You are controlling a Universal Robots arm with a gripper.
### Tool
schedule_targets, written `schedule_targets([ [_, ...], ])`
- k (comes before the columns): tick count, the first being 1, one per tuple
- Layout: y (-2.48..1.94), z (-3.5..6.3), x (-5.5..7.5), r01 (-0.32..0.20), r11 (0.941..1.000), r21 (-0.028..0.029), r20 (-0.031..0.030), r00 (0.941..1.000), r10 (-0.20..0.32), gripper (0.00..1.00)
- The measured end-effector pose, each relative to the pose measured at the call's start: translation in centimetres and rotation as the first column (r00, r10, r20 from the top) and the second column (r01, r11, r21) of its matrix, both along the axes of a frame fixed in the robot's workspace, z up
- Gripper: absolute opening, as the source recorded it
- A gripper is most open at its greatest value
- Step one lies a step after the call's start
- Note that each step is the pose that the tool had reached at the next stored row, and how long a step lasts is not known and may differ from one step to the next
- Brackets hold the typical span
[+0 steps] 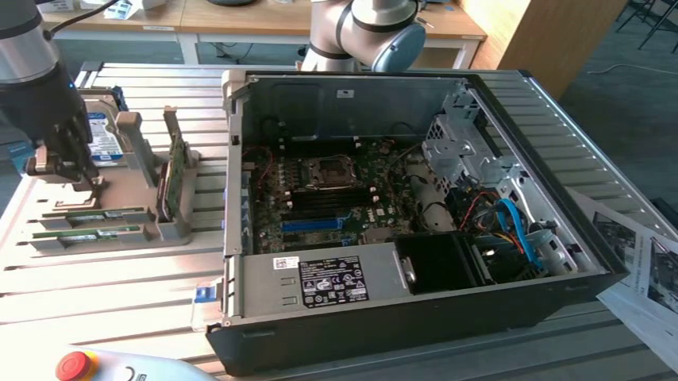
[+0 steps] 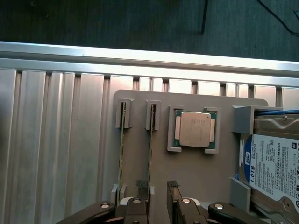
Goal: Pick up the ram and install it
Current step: 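Pick up the ram and move it above insertion slot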
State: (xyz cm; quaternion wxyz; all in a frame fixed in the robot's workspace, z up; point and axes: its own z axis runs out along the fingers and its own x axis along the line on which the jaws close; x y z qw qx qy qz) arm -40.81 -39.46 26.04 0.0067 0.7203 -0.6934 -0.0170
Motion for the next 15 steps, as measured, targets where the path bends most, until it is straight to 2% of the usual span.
schedule_targets([
  [15, -0.92, 0.00, 0.00, 0.000, 1.0000, 0.0000, -0.0001, 1.0000, 0.000, 0.30],
])
